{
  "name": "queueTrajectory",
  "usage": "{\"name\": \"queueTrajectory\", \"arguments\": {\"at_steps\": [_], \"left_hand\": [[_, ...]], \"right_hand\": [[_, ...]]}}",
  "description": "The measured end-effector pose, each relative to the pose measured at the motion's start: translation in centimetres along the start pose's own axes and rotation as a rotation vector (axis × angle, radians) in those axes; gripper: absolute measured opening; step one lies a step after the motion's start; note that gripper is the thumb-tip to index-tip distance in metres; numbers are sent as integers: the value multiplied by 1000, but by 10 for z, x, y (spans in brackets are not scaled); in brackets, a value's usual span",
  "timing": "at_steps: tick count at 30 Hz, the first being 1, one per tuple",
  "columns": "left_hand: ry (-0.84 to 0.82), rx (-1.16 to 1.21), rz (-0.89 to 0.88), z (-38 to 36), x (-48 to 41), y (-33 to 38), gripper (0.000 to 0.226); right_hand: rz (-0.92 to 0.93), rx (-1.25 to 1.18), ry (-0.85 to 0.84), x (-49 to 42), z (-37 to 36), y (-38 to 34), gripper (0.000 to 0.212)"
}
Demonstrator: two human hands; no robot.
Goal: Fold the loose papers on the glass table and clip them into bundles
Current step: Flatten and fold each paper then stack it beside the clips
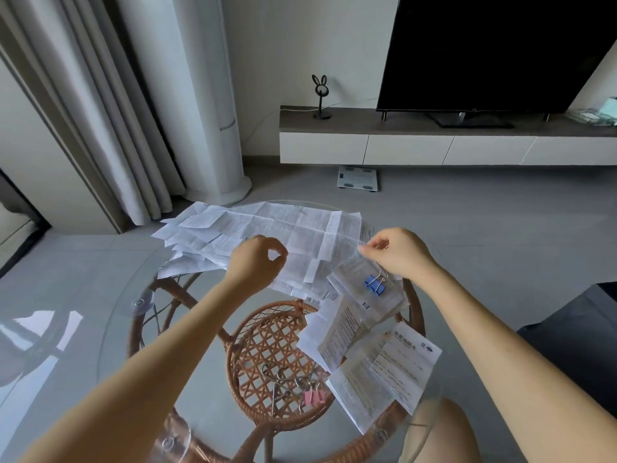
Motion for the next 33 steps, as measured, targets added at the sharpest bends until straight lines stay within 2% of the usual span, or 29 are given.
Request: {"name": "queueTrajectory", "arguments": {"at_steps": [3,6,10,12,14,16,21,25,29,33], "left_hand": [[66,-107,26,5,-4,-24,15],[106,-73,76,14,-7,-42,16],[119,-39,100,27,-10,-65,17],[131,-24,101,33,-10,-78,16],[144,-9,104,38,-11,-89,15],[155,5,100,41,-10,-94,15],[216,50,65,50,-5,-96,23],[267,86,47,61,0,-96,26],[359,149,102,81,10,-100,30],[567,212,167,123,22,-110,39]], "right_hand": [[133,212,-35,-16,-18,-30,37],[303,534,-158,-36,-51,-53,39],[295,767,-382,-59,-90,-67,64],[303,824,-425,-63,-99,-74,56],[343,837,-397,-64,-103,-82,34],[356,836,-348,-65,-99,-90,27],[322,761,-130,-71,-78,-113,32],[271,593,100,-79,-53,-141,25],[220,237,310,-78,-32,-163,23],[155,-156,327,-69,-15,-186,42]]}}
Point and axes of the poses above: each hand's wrist, its own x-axis away from the middle knuckle, its own z-axis out of the back of the hand, y = z × x, the point moved 6 cm from there along -x, towards the middle knuckle, and after that the axes turned 14 degrees about z, right-handed, at the moved point
